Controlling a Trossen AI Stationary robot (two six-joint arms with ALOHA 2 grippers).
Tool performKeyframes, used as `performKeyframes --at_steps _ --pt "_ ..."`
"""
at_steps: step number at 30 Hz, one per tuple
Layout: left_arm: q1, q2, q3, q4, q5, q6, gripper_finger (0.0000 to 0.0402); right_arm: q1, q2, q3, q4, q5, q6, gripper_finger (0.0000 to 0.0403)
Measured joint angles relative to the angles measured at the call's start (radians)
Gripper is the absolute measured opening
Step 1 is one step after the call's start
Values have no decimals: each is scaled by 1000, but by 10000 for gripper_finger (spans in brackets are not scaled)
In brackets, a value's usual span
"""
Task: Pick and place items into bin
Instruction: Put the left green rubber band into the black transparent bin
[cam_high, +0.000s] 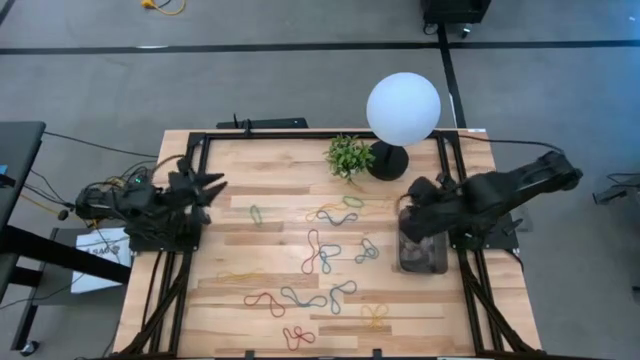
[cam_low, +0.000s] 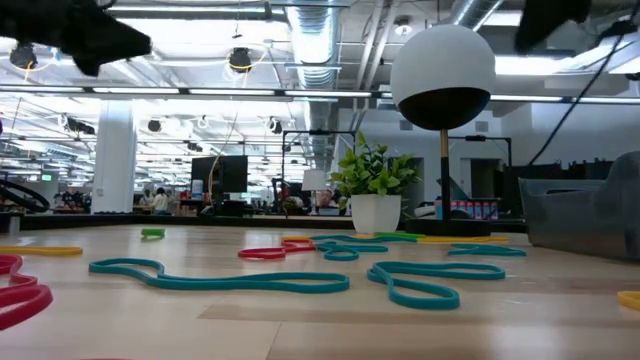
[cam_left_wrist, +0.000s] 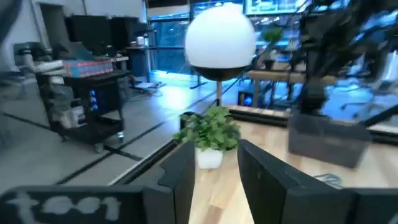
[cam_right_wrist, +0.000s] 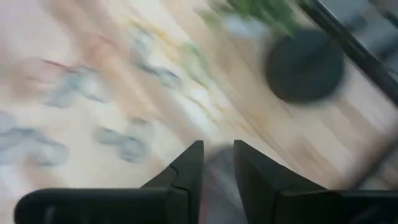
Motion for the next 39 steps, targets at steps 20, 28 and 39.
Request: performKeyframes --at_steps 20,28,39 --pt "-1 288 8 -90 176 -170 110 93 -708 -865 1166 -85 -422 79" --pt "-5 232 8 48 250 -65 110 92 -938 -943 1192 -107 -572 79" --pt "-5 159 9 36 273 -51 110 92 -1099 -1116 1296 -160 -626 79"
